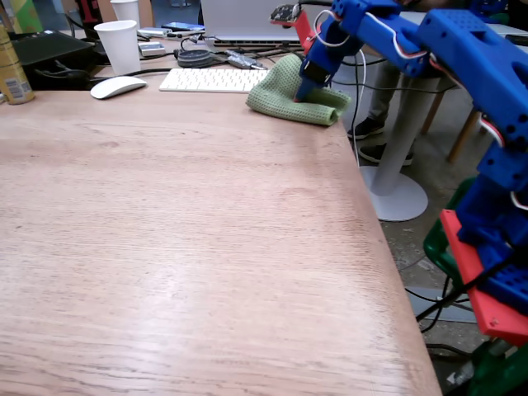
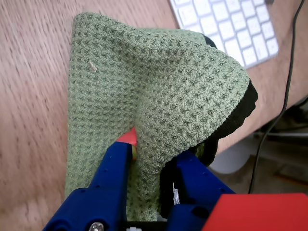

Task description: Clean the table

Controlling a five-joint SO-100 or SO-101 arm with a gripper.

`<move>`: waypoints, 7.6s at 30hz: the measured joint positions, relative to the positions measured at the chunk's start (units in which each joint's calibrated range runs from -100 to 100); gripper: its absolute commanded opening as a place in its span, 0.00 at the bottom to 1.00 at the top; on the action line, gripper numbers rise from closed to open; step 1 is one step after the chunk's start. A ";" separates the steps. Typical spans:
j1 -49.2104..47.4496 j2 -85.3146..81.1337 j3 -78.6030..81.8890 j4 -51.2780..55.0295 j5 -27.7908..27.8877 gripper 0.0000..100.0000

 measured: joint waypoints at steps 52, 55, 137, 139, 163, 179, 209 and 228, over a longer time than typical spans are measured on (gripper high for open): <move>-88.21 -23.87 36.52 -8.28 -6.74 0.00; -87.74 -22.91 34.99 -3.31 -4.49 0.00; 7.80 -57.41 80.97 -40.66 7.47 0.00; 2.44 -63.55 81.06 -40.50 3.96 0.00; -84.92 -127.97 124.17 -7.95 -27.30 0.00; -98.45 -131.78 150.68 -22.36 -27.20 0.07; -65.01 -147.51 123.62 -3.15 -27.25 0.00; -62.56 -162.21 167.00 -16.07 -27.11 0.00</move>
